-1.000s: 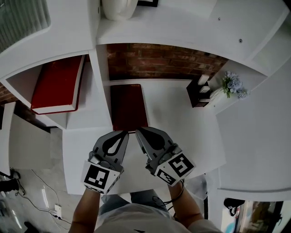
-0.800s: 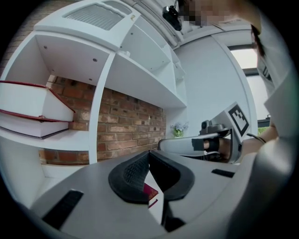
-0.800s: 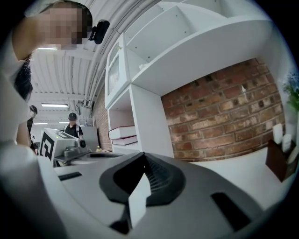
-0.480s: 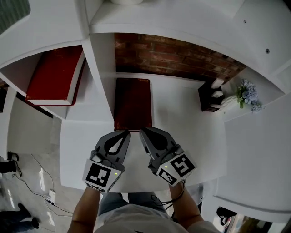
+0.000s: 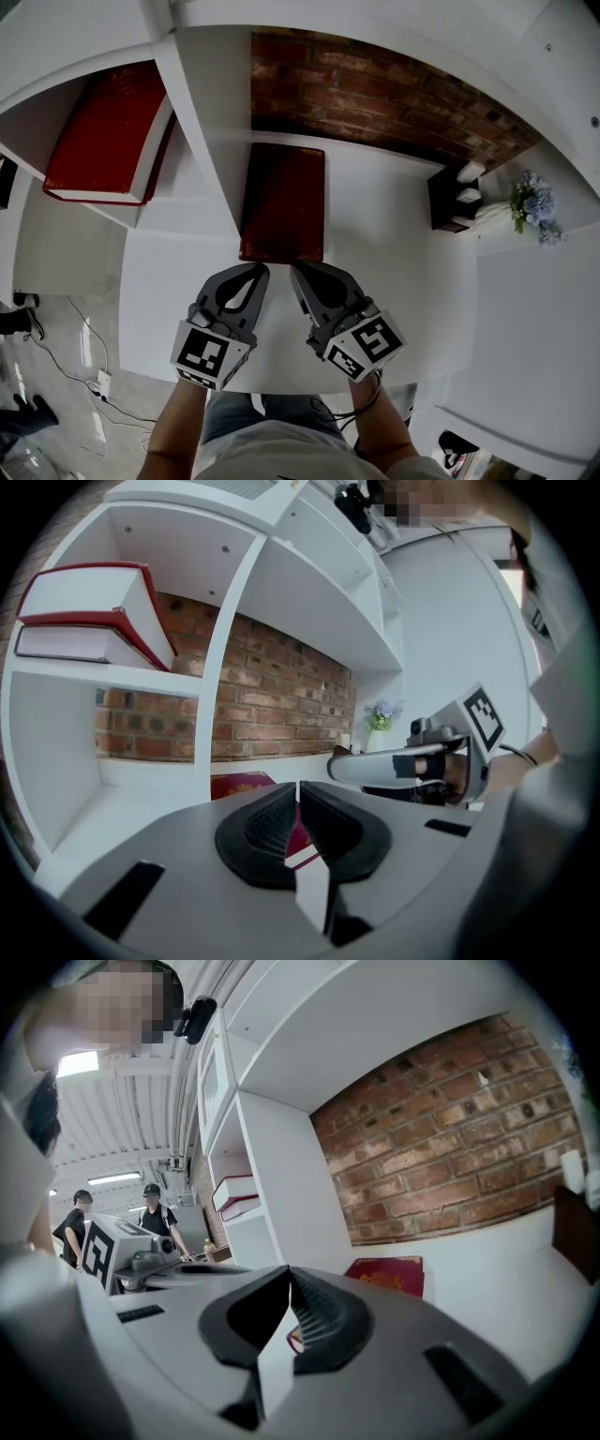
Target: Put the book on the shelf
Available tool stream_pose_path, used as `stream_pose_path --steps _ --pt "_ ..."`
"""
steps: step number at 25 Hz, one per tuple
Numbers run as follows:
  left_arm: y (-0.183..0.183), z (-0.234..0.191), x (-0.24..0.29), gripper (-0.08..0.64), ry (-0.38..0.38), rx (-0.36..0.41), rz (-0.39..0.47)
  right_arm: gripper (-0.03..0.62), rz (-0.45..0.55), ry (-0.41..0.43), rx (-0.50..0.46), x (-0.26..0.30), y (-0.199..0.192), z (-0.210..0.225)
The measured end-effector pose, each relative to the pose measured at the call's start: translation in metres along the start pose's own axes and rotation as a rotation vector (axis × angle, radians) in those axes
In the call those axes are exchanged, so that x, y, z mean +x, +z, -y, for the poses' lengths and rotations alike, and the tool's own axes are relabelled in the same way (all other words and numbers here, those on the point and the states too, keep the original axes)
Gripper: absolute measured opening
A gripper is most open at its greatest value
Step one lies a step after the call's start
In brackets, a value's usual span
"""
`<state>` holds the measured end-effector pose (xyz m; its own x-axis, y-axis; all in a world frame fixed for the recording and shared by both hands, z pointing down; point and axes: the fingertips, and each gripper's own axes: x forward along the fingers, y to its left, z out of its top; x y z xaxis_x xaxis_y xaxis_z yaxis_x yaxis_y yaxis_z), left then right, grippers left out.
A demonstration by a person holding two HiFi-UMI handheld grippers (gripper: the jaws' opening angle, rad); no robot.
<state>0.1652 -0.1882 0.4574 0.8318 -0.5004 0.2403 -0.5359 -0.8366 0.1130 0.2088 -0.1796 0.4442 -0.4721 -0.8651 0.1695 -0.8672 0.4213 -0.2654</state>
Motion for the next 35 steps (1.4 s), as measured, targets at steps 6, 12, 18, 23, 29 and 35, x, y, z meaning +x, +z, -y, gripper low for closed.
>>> stream_pose_path --steps 6,12,18,23,29,35 --pt "-0.021 -0.011 0.005 0.015 0.021 -0.009 -0.046 0.026 -0.029 -0.018 0.011 -0.002 -0.013 0.014" --pt "-0.051 -0.019 0.011 0.089 0.016 -0.035 -0.118 0.04 -0.06 -0.023 0.014 -0.003 -0.027 0.021" --pt "-0.08 -0.034 0.016 0.12 0.048 -0.039 -0.19 0.04 -0.081 -0.029 0.018 -0.004 -0.036 0.028" --pt "-0.101 -0.049 0.021 0.15 0.081 -0.041 -0.249 0.04 -0.09 -0.038 0.02 -0.004 -0.039 0.033" --pt "-0.123 -0.059 0.026 0.155 0.101 -0.029 -0.317 0.04 -0.098 -0.048 0.02 -0.005 -0.043 0.039" --pt "-0.134 -0.061 0.032 0.158 0.106 -0.021 -0.355 0.049 -0.121 -0.076 0.034 -0.01 -0.054 0.049"
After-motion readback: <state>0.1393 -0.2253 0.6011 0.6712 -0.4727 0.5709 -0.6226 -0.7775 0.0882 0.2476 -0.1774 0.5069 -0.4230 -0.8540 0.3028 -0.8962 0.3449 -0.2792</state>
